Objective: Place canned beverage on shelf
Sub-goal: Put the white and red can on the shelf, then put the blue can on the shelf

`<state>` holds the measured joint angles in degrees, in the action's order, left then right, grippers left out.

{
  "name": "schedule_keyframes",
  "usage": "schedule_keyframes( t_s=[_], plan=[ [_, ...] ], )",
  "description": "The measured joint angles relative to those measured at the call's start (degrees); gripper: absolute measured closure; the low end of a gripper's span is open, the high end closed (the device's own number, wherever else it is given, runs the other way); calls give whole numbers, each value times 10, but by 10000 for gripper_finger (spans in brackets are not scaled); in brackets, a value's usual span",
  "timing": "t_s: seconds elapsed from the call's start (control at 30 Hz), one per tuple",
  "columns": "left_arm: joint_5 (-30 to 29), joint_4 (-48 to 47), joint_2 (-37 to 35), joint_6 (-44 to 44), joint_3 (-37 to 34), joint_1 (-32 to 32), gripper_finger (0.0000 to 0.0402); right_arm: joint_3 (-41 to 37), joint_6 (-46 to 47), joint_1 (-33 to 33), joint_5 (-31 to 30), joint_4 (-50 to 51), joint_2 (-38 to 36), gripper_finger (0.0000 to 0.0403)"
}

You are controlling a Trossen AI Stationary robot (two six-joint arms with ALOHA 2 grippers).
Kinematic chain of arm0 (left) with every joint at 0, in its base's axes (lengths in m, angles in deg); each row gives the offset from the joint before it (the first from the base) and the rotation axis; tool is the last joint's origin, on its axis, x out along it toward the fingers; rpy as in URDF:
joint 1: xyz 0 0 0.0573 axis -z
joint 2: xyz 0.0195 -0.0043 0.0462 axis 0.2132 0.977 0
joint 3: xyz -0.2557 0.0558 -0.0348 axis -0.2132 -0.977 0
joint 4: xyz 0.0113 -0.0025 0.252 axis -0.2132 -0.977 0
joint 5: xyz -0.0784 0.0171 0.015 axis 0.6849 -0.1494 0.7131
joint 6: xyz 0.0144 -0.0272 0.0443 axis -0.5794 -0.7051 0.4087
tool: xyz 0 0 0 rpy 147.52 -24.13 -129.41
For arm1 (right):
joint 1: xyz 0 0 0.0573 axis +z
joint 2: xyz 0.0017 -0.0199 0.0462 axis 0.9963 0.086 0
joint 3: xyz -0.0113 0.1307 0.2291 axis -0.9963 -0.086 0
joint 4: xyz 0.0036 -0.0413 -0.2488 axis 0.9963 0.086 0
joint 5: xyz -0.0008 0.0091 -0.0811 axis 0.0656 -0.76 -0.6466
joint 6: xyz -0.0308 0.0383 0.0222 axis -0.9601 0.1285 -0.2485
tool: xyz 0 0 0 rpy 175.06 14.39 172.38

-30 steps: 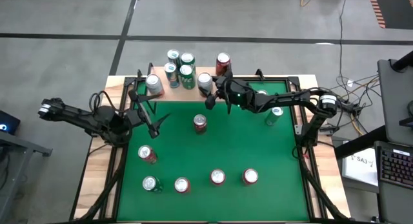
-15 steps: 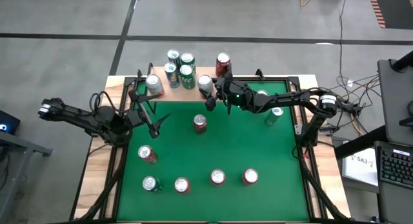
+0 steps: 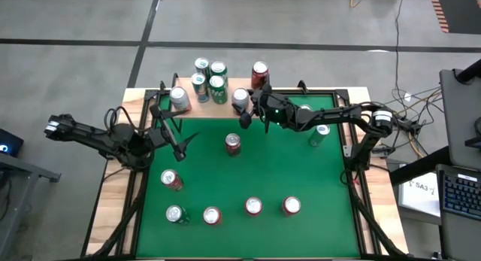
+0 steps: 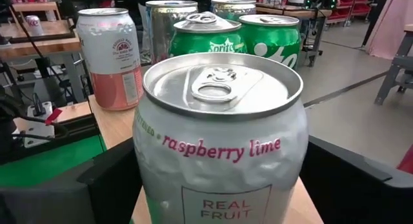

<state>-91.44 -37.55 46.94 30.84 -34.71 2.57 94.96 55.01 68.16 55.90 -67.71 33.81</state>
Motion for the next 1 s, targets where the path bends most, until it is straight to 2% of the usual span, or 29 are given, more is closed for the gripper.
schedule_keyframes(
  t_s=[0.4,0.67,0.83,1.0],
  plan=[
    [-49,-1,0,15,0,0,68,9,1,3,-6,6,-49,40],
    [-50,-4,1,15,0,0,68,56,28,19,3,121,-84,44],
    [-50,-5,3,15,0,0,68,119,6,43,6,231,-84,90],
    [-50,-5,3,16,0,0,68,180,52,45,-9,340,-84,161]
  ],
)
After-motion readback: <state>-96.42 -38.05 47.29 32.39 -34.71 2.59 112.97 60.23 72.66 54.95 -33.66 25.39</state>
